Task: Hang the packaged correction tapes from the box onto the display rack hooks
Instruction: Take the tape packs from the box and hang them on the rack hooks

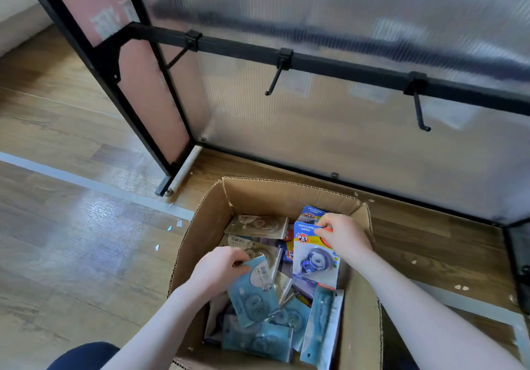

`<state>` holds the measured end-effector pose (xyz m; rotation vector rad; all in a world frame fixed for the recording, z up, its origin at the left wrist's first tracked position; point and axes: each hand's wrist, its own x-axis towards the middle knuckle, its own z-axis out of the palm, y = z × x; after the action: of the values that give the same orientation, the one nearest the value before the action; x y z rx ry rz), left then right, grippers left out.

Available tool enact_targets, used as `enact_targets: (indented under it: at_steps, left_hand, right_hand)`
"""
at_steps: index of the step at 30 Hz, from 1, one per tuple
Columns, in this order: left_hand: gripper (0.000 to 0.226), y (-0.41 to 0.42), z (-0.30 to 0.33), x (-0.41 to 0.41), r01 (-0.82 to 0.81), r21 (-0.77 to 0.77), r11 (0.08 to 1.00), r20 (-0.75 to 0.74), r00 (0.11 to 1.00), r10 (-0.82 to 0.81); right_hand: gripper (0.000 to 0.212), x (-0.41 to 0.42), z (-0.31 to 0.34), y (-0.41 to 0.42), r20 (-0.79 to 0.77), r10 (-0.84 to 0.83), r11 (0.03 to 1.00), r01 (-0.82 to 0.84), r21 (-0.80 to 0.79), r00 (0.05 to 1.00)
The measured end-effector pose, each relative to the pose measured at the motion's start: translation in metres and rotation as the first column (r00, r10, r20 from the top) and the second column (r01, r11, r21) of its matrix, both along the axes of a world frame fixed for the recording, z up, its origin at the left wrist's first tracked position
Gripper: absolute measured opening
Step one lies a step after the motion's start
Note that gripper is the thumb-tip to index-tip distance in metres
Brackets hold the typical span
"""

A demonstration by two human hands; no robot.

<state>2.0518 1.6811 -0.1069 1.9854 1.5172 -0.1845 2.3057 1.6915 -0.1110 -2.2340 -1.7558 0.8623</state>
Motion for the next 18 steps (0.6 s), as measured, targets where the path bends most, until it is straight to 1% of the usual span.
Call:
enact_targets:
  at_steps: [3, 6, 9, 13, 18]
  left_hand:
    - [0.024, 0.008, 0.045, 0.006, -0.012, 0.068, 0.998, 0.028, 1.000, 0.010]
    - [0.021, 0.018, 0.103, 0.014, -0.043, 0.136, 0.990, 0.064, 0.997, 0.034]
    - [0.019, 0.029, 0.164, 0.025, -0.062, 0.173, 0.983, 0.101, 0.994, 0.045]
    - [0.020, 0.035, 0.248, 0.041, -0.022, 0.229, 0.973, 0.072, 0.997, 0.006]
    - [0.017, 0.033, 0.342, 0.059, -0.001, 0.297, 0.955, 0.144, 0.989, -0.044]
  right_hand:
    - [0.008, 0.003, 0.046, -0.010, 0.024, -0.056, 0.996, 0.054, 0.076, 0.998]
    - [0.007, 0.007, 0.099, -0.019, 0.042, -0.080, 0.991, 0.075, 0.107, 0.996]
    - [0.008, 0.011, 0.156, -0.026, 0.061, -0.106, 0.983, 0.095, 0.160, 0.993]
    - [0.010, 0.015, 0.236, -0.038, 0.035, -0.172, 0.966, 0.161, 0.204, 0.985]
    - [0.015, 0.026, 0.329, -0.057, 0.032, -0.239, 0.938, 0.222, 0.267, 0.970]
